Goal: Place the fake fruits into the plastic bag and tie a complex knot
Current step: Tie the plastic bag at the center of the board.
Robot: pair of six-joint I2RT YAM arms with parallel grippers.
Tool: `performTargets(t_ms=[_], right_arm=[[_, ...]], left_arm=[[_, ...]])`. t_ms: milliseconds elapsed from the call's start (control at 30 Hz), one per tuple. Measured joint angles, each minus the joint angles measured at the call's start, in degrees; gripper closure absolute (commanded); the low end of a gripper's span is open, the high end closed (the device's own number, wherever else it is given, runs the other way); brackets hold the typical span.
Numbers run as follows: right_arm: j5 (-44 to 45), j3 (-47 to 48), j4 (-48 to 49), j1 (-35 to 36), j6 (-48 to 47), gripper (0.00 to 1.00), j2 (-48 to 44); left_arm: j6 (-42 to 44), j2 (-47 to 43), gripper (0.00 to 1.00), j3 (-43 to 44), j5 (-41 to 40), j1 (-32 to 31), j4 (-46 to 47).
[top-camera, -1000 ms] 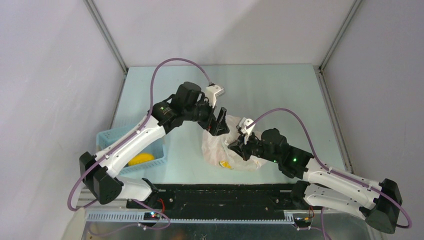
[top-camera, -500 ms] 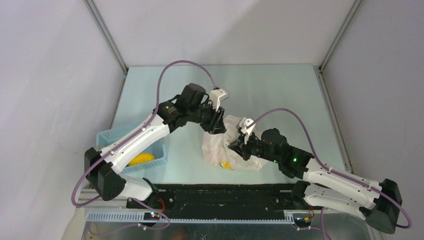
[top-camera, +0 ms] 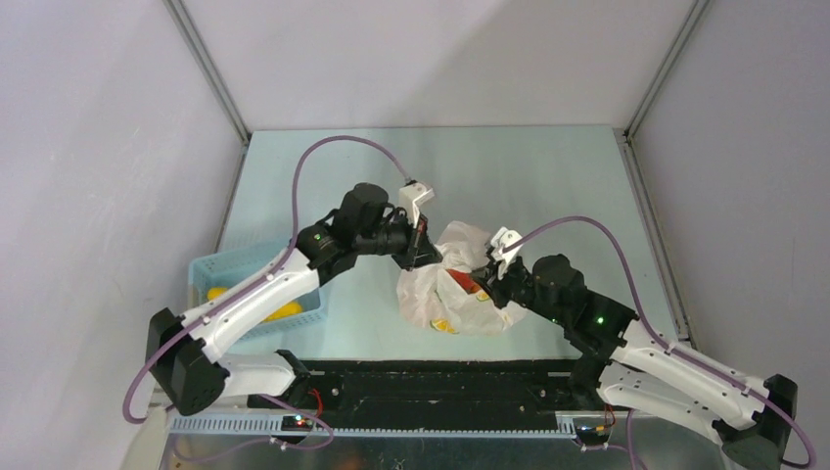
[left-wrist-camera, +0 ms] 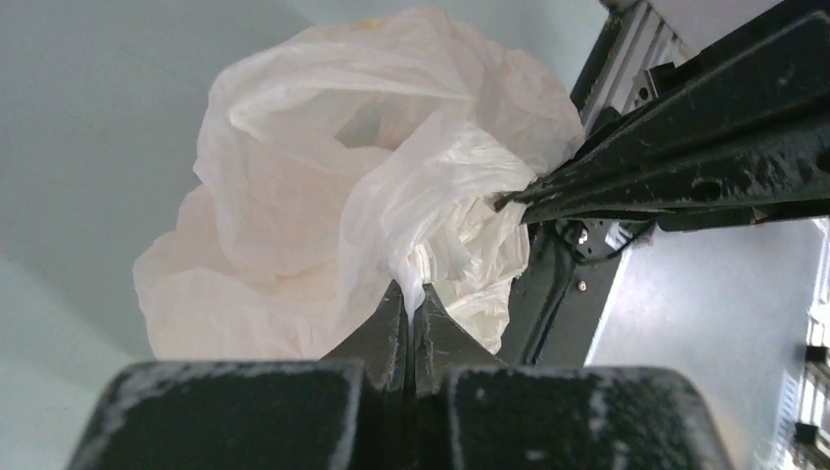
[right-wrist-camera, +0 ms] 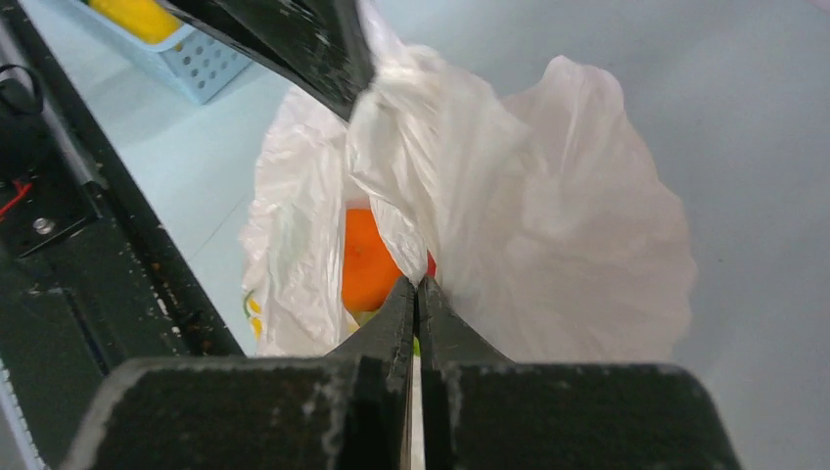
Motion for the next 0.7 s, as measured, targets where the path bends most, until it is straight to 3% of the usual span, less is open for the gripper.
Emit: performTargets(t_ms=[100, 133, 267, 400, 633, 700], right_arm=[[1.2, 0.0, -1.9, -1.2, 0.2, 0.69, -1.9], [1.4, 0.0, -2.6, -1.6, 0.1, 0.58, -2.9], [0.8, 0.0, -4.3, -2.1, 1.1, 0.37, -7.2], [0.4, 0.0, -5.4, -2.1, 0.8, 0.27, -11.6], [4.7, 0.0, -7.0, -3.2, -2.4, 0.23, -13.3], [5.7, 0.0, -6.7, -3.7, -3.4, 0.15, -11.9]], left_arm=[[-2.9, -3.6, 1.00, -4.5, -1.6, 0.0, 6.1], [-4.1, -5.0, 1.00, -6.5, -2.1, 0.0, 8.6], [-7.0, -6.6, 1.00, -10.0, -3.1, 0.2, 13.8], [-8.7, -6.7, 1.00, -10.2, -4.1, 0.4, 15.1], [-11.2, -8.0, 1.00, -10.3, -4.5, 1.1, 16.7], [-11.7, -8.3, 1.00, -10.3, -4.4, 1.2, 16.9]])
